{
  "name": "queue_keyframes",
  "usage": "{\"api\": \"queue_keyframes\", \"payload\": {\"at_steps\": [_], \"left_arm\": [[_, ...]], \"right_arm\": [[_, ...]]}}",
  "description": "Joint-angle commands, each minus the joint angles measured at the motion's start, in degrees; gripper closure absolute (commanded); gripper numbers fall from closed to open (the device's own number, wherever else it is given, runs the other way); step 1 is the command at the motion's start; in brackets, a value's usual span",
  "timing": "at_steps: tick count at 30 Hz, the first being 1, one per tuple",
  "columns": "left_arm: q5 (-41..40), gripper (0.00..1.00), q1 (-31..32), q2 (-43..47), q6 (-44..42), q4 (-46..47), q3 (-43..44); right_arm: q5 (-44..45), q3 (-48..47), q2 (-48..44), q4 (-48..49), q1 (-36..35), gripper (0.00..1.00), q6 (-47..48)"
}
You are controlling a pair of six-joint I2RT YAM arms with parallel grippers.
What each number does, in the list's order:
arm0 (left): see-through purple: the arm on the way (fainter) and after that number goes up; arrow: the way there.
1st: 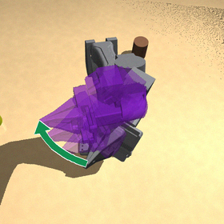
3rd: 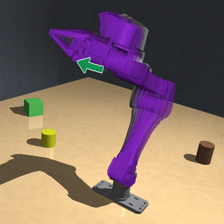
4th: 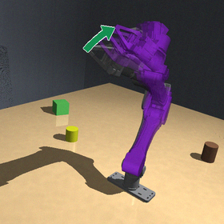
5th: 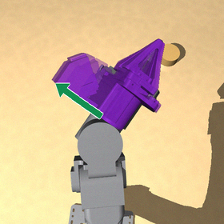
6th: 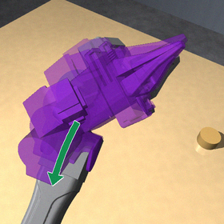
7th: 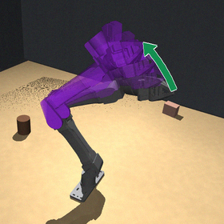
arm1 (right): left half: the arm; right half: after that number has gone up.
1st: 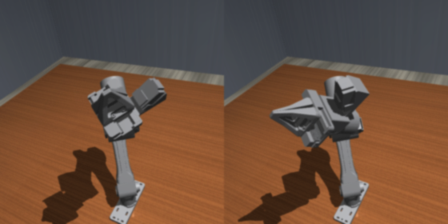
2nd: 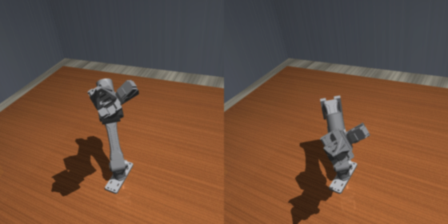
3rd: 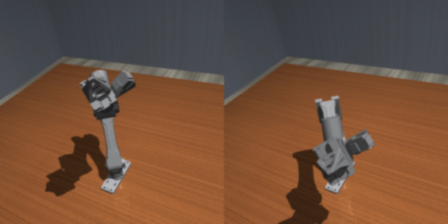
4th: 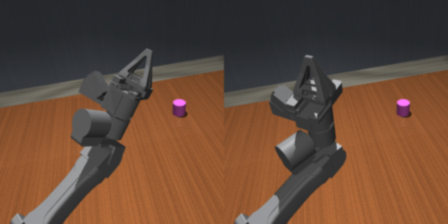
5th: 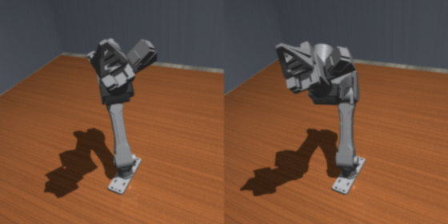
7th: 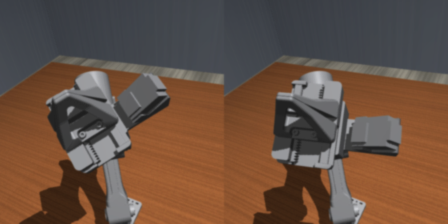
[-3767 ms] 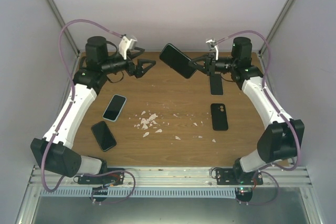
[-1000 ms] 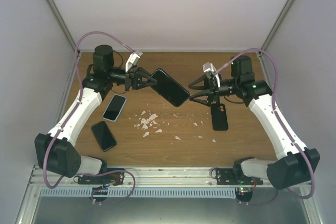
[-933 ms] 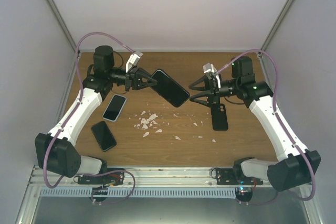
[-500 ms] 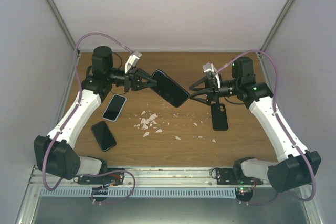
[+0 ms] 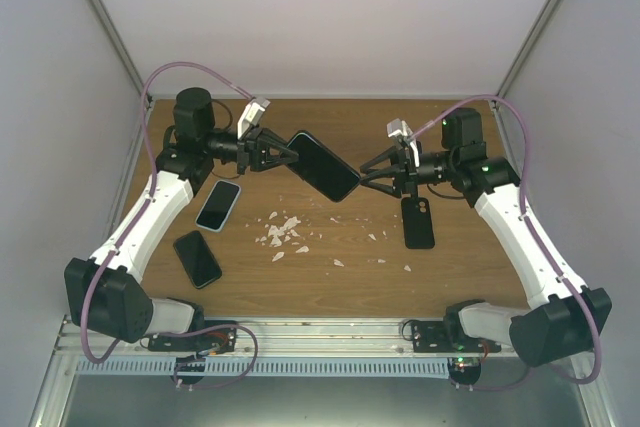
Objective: Take the phone out of the phone case
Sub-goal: Remove the phone case from the phone.
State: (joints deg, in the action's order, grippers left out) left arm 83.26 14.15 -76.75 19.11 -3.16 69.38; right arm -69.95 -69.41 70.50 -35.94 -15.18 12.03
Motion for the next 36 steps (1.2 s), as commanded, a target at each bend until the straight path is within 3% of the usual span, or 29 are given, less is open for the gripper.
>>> {"api": "queue_keyframes", "payload": {"at_steps": [1, 13, 36], "left_arm": [[6.02, 1.0, 1.58, 1.67, 3.22, 7.07, 0.05], [9.77, 1.0, 3.1, 0.75, 4.18, 7.82, 1.34], [12.44, 1.0, 4.77, 0.46, 0.19, 3.6, 3.13]], "right_arm": [[4.26, 0.83, 0.65, 2.04, 0.02, 0.66, -0.81], [7.05, 0.94, 0.78, 3.07, 0.04, 0.82, -2.11], [3.89, 2.18, 0.52, 5.6, 1.75, 0.99, -5.15]]}}
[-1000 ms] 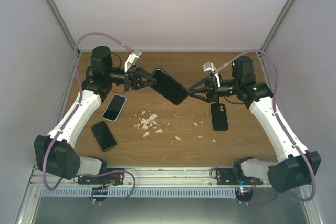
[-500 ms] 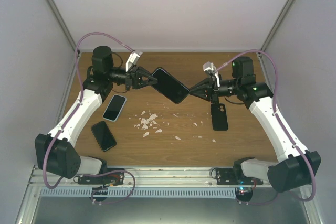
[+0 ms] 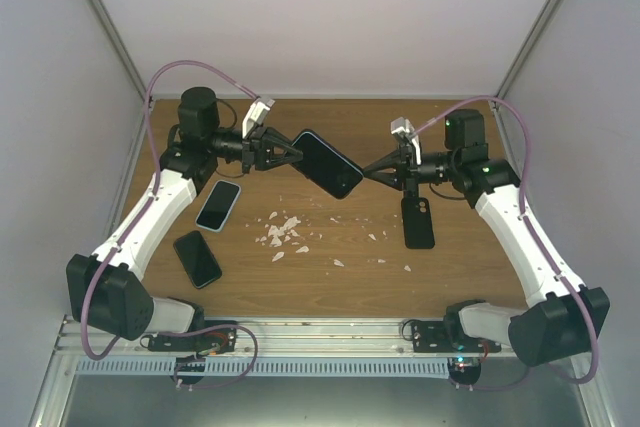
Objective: Take the phone out of the phone case
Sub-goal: Remove the phone case from the phone.
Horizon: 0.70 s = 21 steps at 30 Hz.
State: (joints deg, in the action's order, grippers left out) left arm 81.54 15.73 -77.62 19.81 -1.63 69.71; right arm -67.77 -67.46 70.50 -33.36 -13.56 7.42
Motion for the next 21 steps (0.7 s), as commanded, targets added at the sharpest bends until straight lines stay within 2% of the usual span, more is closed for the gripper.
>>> {"api": "queue_keyframes", "payload": {"at_steps": [1, 21], "left_arm": [[13.97, 1.0, 3.32, 1.34, -0.56, 2.07, 2.8], [10.14, 1.0, 6.04, -0.14, -0.74, 2.18, 2.8]], "right_arm": [[1.37, 0.16, 0.49, 2.96, 0.14, 0.98, -0.46], [-4.36, -2.84, 3.0, 1.26, -4.61, 0.79, 1.09]]}}
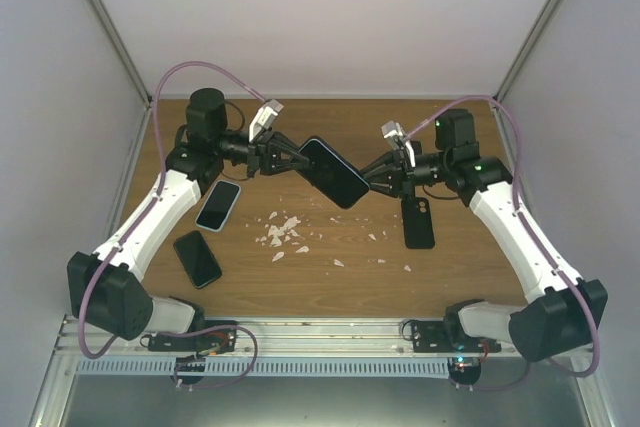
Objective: Take the phone out of the phone case
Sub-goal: Remove the phone case from the phone.
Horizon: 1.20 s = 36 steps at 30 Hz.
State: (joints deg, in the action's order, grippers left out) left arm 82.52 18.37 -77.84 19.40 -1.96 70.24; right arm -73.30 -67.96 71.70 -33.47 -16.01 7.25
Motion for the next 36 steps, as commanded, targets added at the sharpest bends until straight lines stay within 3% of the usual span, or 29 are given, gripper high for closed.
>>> {"api": "queue_keyframes", "payload": {"at_steps": [1, 5, 10, 14, 19, 22, 25, 27, 31, 36], "left_arm": [[9.07, 1.0, 3.61, -0.12, -0.39, 2.49, 2.27], [8.69, 1.0, 4.56, -0.89, -0.58, 2.48, 2.34], [5.71, 1.0, 4.46, -2.85, -0.63, 1.24, 3.15], [2.17, 1.0, 3.36, -4.45, -0.5, 0.62, 4.66], [-4.37, 0.98, 1.32, -6.48, -2.51, -3.31, 7.31], [-9.09, 0.81, 0.41, -7.53, -3.74, -5.56, 9.03], [-13.1, 0.46, 0.41, -8.26, -5.42, -7.57, 10.96], [-15.87, 0.32, 0.4, -8.29, -6.52, -8.74, 12.31], [-20.75, 0.21, 0.32, -7.76, -9.12, -11.26, 14.47], [-28.85, 0.17, 0.21, -6.06, -14.65, -15.21, 16.09]], "right_arm": [[0.97, -2.64, 2.05, 1.26, -2.51, 0.78, 1.4], [-0.34, -3.33, 2.9, 1.01, -4.08, 0.78, 1.69], [-3.1, -3.22, 3.66, 1.26, -5.52, 0.85, 0.99], [-2.68, -1.66, 3.72, 4.1, -5.45, 0.99, -3.14], [-3.13, 1.15, 3.69, 10.31, -3.92, 0.99, -11.54], [-3.32, 2.55, 4.24, 14.52, -2.41, 1.0, -16.6], [-3.32, 3.71, 5.1, 18.99, -0.88, 0.99, -22.21], [-2.82, 4.06, 5.8, 21.17, 0.05, 1.0, -24.81], [-1.14, 4.56, 6.91, 27.72, 1.72, 0.99, -31.34], [1.22, 4.79, 8.07, 36.62, 3.22, 1.0, -39.34]]}}
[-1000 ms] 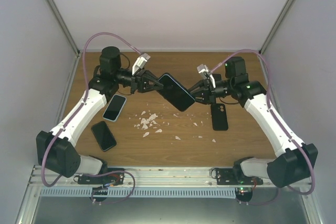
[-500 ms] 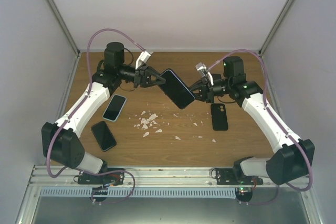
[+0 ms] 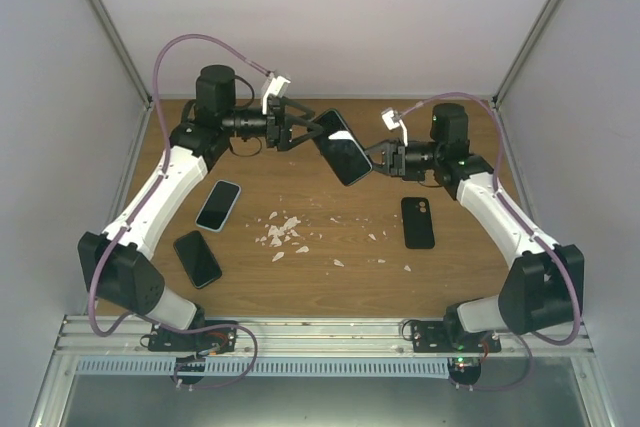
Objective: Take the phone out of the phone case
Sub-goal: Remove the phone case from the phone.
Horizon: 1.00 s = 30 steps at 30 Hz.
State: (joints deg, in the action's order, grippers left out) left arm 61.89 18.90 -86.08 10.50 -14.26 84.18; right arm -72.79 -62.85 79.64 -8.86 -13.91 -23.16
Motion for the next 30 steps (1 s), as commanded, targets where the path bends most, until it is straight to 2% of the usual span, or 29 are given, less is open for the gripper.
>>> {"api": "queue_keyframes", "payload": {"at_steps": [1, 6, 8, 15, 23, 30], "left_arm": [[-10.23, 0.17, -0.29, 2.56, -6.78, -3.5, 2.39], [-19.56, 0.15, 0.56, 4.93, -14.4, -4.85, 3.39], [-23.35, 0.14, 2.73, 6.33, -18.42, -4.64, 3.19], [-45.79, 0.16, 16.1, 8.59, -34.46, -4.51, 1.91], [-60.36, 0.19, 28.05, 6.37, -46.8, -0.51, 1.85], [-73.68, 0.26, 34.92, 2.06, -53.88, 4.53, 1.39]], "right_arm": [[1.32, -0.41, 0.31, 13.39, 1.35, 0.99, -10.26], [6.54, -0.85, 0.87, 17.62, 2.29, 1.0, -15.93], [8.61, -1.07, 1.03, 19.37, 2.56, 1.0, -19.42], [14.16, -2.02, 1.31, 21.85, 2.75, 0.99, -27.91], [16.61, -1.77, 1.7, 23.31, 2.79, 0.99, -30.48], [18.25, -0.65, 1.1, 22.66, 2.79, 1.0, -31.89]]}}
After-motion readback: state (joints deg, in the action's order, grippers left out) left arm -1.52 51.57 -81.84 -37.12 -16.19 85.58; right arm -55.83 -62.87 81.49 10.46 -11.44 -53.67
